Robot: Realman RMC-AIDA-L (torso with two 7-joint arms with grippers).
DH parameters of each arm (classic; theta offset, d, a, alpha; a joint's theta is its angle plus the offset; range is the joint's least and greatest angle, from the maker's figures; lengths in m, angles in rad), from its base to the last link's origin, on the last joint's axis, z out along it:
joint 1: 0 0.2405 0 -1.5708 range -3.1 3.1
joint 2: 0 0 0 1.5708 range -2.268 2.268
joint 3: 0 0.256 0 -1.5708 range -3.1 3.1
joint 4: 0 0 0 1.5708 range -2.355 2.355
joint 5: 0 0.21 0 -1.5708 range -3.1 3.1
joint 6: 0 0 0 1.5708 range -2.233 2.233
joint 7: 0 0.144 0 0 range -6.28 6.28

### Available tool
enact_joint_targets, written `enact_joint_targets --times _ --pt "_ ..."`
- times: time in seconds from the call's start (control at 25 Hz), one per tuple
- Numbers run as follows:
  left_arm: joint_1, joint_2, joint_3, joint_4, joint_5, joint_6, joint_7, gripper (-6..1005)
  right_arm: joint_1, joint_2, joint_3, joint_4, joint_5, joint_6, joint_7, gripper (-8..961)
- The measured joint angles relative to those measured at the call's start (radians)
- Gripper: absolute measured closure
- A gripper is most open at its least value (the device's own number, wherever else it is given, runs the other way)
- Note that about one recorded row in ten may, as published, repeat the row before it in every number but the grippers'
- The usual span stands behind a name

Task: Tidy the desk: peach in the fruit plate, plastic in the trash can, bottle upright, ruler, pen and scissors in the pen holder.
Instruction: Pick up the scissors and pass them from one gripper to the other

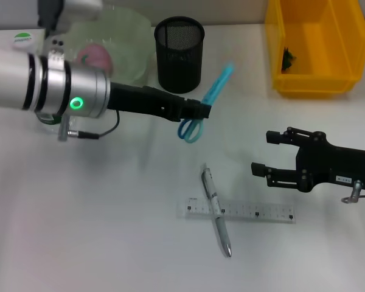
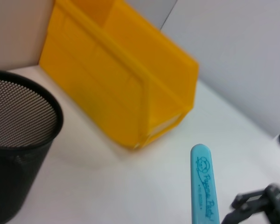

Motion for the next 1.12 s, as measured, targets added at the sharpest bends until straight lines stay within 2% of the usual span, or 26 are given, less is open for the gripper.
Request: enact_joint_targets --times 0.04,0.12,0.2,0.24,0.28,0.64,0.88,1.12 --pt "0.035 0.000 0.000 -0.025 -0.098 0.003 0.052 731 0.000 0.001 0.000 0.000 0.000 -0.001 -0.002 157" --pt "0.046 0.000 0.000 -0.036 -0.133 0.005 0.071 731 0.000 0.001 0.000 0.000 0.000 -0.011 -0.008 157" --pt "0.082 -0.001 0.000 -0.076 -0.241 0.016 0.127 731 0.000 0.002 0.000 0.001 0.000 -0.024 -0.013 157" --pt "0.082 -0.001 0.000 -0.076 -0.241 0.016 0.127 731 -0.001 0.002 0.000 0.001 0.000 -0.031 -0.015 157" --pt "0.099 -0.002 0.003 -0.115 -0.316 0.031 0.169 730 -0.001 0.003 0.000 0.008 0.001 -0.040 -0.025 157" --pt "0.114 -0.011 0.037 -0.364 -0.652 0.079 0.342 730 -0.001 0.007 -0.003 0.102 0.072 -0.063 -0.160 157" --pt "0.120 -0.011 0.197 -0.443 -0.918 0.080 0.415 730 0.009 0.010 0.000 0.250 0.178 -0.070 -0.340 158" --pt "0.147 -0.011 0.380 -0.452 -1.178 0.040 0.456 730 0.036 0.016 -0.001 0.430 0.321 -0.071 -0.561 158"
